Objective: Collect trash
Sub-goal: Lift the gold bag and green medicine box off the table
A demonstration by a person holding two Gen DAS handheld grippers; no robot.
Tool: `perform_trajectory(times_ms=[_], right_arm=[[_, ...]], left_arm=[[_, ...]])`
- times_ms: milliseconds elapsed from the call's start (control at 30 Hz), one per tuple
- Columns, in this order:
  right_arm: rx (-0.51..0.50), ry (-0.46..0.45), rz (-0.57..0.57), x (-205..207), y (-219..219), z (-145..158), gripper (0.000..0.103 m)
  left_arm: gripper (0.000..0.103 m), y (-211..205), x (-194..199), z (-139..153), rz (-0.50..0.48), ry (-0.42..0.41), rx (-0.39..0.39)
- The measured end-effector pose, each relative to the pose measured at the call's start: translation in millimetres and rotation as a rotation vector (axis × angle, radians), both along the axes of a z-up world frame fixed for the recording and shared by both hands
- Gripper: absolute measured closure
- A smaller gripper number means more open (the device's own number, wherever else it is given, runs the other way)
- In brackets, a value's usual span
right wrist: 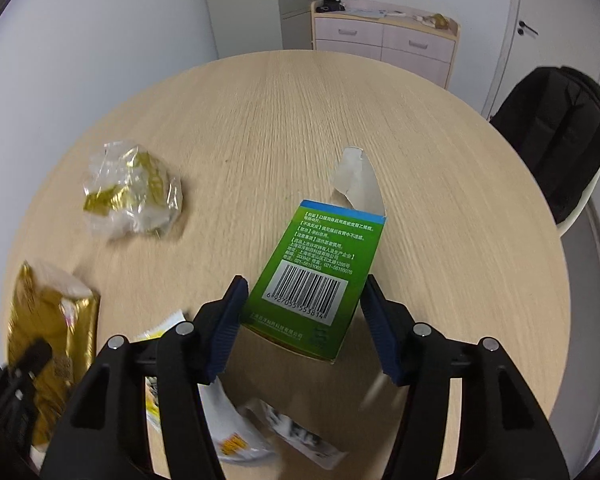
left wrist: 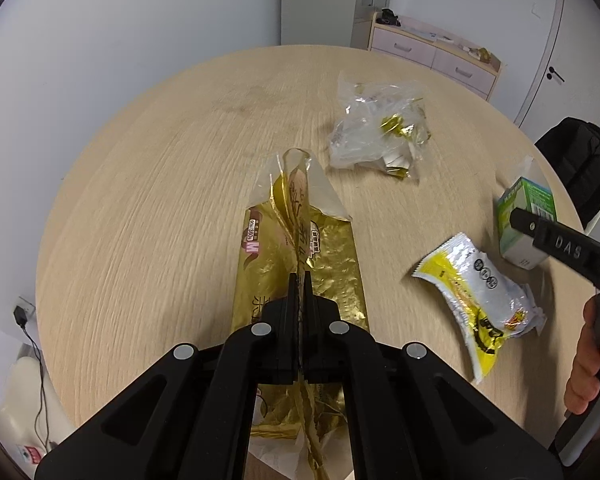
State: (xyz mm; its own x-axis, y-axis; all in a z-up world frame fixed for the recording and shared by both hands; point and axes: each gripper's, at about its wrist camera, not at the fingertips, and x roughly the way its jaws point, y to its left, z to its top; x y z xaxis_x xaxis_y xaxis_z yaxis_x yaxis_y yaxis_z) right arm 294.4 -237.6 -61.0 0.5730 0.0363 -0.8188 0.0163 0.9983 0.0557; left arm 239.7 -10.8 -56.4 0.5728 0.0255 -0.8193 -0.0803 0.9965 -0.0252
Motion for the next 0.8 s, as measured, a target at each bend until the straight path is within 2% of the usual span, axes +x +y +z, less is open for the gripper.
perform_trajectory(times_ms=[433, 800], right_arm=[[-0.013, -0.083, 0.061, -33, -3, 24, 0.048], [-0.022, -0.137, 0.141, -76, 11, 36, 0.048]], left_arm=[[0.103, -8, -7, -4, -0.022, -0.004, -0.019], [0.103, -12, -45, -4, 0.016, -0.012, -0.022]])
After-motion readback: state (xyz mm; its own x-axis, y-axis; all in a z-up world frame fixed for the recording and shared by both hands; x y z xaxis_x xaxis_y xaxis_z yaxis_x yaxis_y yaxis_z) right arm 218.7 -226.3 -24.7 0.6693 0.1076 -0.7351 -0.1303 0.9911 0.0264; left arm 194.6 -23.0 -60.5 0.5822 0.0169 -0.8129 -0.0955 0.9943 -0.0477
